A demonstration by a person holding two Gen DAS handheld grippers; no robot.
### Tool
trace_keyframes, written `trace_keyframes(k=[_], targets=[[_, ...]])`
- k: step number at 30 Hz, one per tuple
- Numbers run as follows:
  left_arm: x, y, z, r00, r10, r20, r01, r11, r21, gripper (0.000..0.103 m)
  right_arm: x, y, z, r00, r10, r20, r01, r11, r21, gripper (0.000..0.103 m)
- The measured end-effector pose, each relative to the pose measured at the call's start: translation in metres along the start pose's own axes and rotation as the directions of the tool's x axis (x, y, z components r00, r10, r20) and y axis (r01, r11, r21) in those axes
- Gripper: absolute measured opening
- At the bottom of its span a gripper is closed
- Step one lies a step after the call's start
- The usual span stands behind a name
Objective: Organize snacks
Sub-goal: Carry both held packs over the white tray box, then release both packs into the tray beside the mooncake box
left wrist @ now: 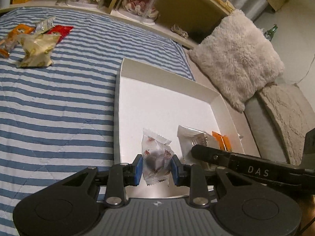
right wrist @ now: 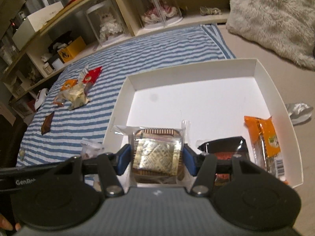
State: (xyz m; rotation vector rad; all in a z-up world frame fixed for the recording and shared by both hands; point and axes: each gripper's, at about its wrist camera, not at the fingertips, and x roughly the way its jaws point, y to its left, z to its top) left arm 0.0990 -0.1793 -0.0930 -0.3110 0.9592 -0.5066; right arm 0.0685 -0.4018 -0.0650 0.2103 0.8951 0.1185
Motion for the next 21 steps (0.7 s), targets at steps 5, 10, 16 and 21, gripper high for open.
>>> trace_keyframes(k=[5, 10, 16, 21], targets=[[0.011, 0.001, 0.001, 1.000, 0.004, -0.022, -0.004, 1.000, -0.001, 0.032, 0.009, -0.001, -0.001, 0.999, -0.019, -0.045, 0.019, 1.000, 0.000, 0.062], [0.013, 0.003, 0.005, 1.000, 0.008, -0.012, -0.008, 1.000, 0.007, 0.032, 0.012, -0.001, -0.002, 0.998, -0.029, -0.057, 0.029, 1.000, -0.002, 0.062], [0.010, 0.007, 0.008, 0.999, 0.026, -0.042, -0.025, 0.999, 0.020, 0.042, 0.016, -0.002, 0.000, 0.996, -0.054, -0.073, 0.055, 0.998, 0.007, 0.062], [0.001, 0.008, 0.009, 0.999, 0.039, -0.035, -0.038, 0.999, 0.039, 0.050, 0.022, 0.002, -0.001, 0.993, -0.068, -0.092, 0.068, 0.998, -0.004, 0.063]])
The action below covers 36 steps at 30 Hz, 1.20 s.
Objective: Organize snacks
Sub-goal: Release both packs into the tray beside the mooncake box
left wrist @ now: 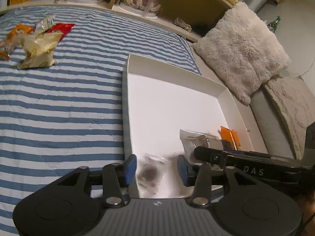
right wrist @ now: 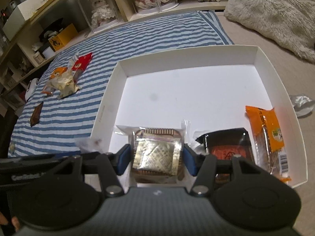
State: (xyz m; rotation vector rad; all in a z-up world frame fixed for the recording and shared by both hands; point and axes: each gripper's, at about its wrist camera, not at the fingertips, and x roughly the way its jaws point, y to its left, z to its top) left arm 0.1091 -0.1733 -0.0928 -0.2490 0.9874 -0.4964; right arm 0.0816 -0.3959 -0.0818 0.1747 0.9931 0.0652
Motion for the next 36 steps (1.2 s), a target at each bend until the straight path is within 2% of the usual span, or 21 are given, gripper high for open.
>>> trace_keyframes(k=[6, 11, 22, 24, 26, 32, 36], targets=[[-0.006, 0.000, -0.001, 1.000, 0.019, -0.009, -0.019, 1.000, 0.022, 0.052, 0.008, 0.008, 0.003, 0.999, -0.036, -0.021, 0.035, 0.999, -0.023, 0.064], [-0.009, 0.001, -0.003, 0.999, 0.038, -0.017, -0.037, 0.999, 0.036, 0.057, 0.005, 0.012, 0.006, 0.997, -0.073, 0.003, 0.073, 0.997, -0.024, 0.080], [-0.021, 0.001, -0.005, 0.998, 0.052, -0.025, -0.051, 0.997, 0.056, 0.065, -0.016, 0.005, 0.001, 0.997, -0.076, -0.006, 0.076, 0.997, -0.007, 0.084], [-0.022, 0.001, -0.006, 0.998, 0.055, -0.026, -0.054, 0.997, 0.062, 0.070, -0.021, 0.004, -0.002, 0.997, -0.074, -0.005, 0.074, 0.997, -0.009, 0.086], [-0.025, 0.000, -0.007, 0.998, 0.060, -0.025, -0.058, 0.996, 0.070, 0.083, -0.027, 0.003, -0.004, 0.997, -0.074, 0.003, 0.074, 0.997, 0.001, 0.089], [-0.038, 0.001, -0.007, 0.997, 0.070, -0.015, -0.069, 0.995, 0.078, 0.098, -0.047, 0.008, -0.008, 0.997, -0.080, 0.019, 0.080, 0.997, -0.013, 0.102], [-0.048, 0.002, -0.008, 0.996, 0.087, -0.002, -0.087, 0.992, 0.088, 0.103, -0.057, 0.008, -0.011, 0.996, -0.085, 0.016, 0.085, 0.996, -0.022, 0.102]])
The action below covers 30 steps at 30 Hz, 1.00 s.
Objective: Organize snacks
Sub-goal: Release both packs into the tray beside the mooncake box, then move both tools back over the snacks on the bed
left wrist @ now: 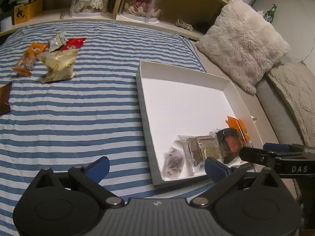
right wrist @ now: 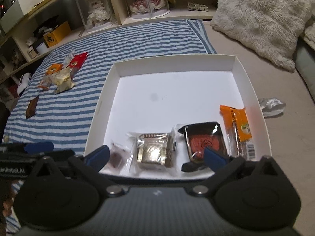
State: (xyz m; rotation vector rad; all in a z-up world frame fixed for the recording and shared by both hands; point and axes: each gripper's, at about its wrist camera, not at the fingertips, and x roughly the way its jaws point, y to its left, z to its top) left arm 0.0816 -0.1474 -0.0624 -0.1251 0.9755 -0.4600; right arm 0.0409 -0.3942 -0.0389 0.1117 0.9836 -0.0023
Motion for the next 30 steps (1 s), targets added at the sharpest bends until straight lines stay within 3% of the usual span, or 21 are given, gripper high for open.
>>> trace_keyframes(k=[17, 30], targets=[[-0.047, 0.038, 0.001, 0.999, 0.033, 0.032, -0.033, 0.999, 0.005, 0.103, -0.027, 0.025, -0.007, 0.998, -0.008, 0.063, 0.012, 0.998, -0.067, 0.102], [-0.092, 0.143, -0.007, 0.975, 0.196, 0.105, -0.183, 0.975, -0.127, 0.103, -0.014, 0.088, 0.000, 0.989, 0.129, 0.068, -0.116, 0.979, -0.165, 0.102]])
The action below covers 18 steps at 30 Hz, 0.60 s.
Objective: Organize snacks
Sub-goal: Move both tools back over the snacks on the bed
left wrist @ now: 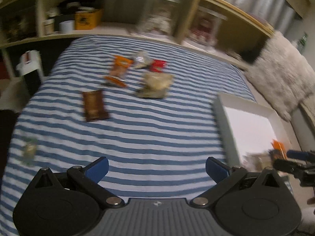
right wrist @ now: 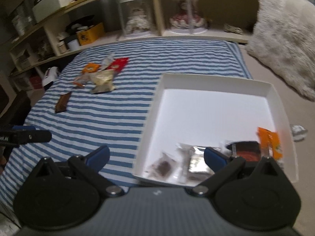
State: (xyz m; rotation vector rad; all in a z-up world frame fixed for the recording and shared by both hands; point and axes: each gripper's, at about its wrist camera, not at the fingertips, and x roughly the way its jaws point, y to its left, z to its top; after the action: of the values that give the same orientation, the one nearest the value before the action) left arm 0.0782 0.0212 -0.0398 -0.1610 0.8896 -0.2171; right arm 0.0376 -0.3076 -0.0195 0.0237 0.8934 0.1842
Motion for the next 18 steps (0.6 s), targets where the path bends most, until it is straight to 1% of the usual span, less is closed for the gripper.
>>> trace_keyframes(k=[7, 11, 15, 18], targets=[[-0.009, 0.063, 0.007, 0.998, 0.052, 0.035, -0.046, 0.989, -0.144, 0.103, 0.024, 0.041, 0.012, 0.999, 0.039, -0.017, -0.040, 0.998, -0.057, 0.102], [-0.010, 0.094, 0.010, 0.994, 0.099, 0.055, -0.087, 0.978, -0.189, 0.103, 0.038, 0.068, 0.020, 0.997, 0.076, -0.016, -0.077, 0.993, -0.092, 0.102], [-0.009, 0.130, 0.013, 0.989, 0.140, 0.055, -0.120, 0.957, -0.265, 0.103, 0.051, 0.091, 0.031, 0.994, 0.105, -0.004, -0.105, 0.989, -0.102, 0.103], [-0.007, 0.150, 0.014, 0.986, 0.158, 0.050, -0.134, 0.938, -0.320, 0.103, 0.061, 0.109, 0.040, 0.989, 0.147, 0.001, -0.146, 0.984, -0.097, 0.103]])
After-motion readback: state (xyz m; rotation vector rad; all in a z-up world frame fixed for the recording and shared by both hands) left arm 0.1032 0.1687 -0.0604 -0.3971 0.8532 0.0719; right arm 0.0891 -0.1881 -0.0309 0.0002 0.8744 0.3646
